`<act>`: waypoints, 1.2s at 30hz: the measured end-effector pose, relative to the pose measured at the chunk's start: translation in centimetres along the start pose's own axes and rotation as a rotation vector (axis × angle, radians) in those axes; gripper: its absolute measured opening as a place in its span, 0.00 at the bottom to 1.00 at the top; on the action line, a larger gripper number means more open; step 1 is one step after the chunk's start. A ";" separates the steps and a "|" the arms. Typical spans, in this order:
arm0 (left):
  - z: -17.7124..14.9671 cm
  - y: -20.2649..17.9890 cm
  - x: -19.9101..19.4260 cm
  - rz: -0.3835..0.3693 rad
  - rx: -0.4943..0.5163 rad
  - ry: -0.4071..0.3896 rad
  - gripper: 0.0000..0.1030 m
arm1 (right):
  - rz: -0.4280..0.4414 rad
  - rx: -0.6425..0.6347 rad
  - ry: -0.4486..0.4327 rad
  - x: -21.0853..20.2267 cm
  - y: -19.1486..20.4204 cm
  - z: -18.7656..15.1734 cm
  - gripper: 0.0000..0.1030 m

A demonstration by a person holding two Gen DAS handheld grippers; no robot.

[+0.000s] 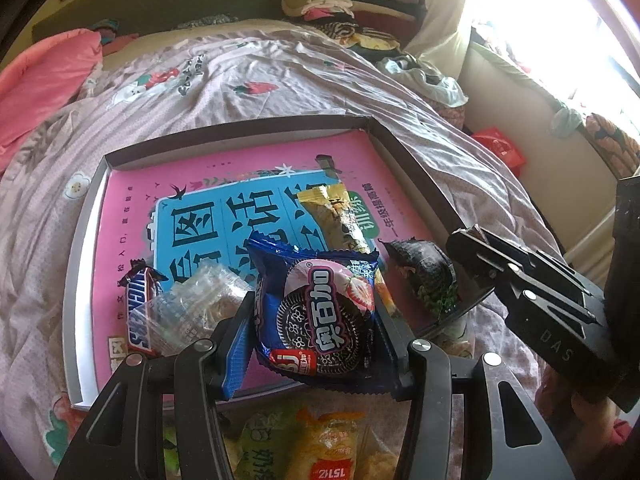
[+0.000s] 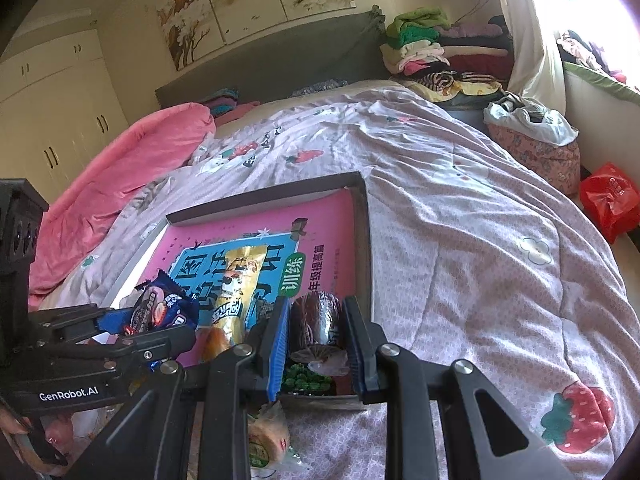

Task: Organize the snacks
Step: 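Lift and carry the biscuit pack and chocolate over the box, then open both tools to drop the biscuit pack and chocolate into the box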

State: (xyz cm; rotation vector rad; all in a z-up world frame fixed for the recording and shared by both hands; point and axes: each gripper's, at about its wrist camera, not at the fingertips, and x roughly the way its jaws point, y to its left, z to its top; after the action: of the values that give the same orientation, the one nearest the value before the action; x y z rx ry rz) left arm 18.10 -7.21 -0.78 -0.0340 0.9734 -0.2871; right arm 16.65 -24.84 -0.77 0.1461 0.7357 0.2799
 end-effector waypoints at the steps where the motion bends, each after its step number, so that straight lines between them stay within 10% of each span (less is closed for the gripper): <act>1: 0.0 0.0 0.1 0.000 -0.001 0.001 0.52 | 0.000 -0.003 0.001 0.1 0.1 0.0 0.26; 36: 0.0 0.2 -0.2 0.011 -0.003 -0.007 0.54 | 0.005 0.038 0.001 -0.7 -0.8 -0.3 0.27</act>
State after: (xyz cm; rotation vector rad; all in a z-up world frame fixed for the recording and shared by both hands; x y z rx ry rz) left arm 18.09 -7.02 -0.64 -0.0321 0.9672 -0.2759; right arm 16.17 -25.81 -0.73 0.1843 0.7421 0.2709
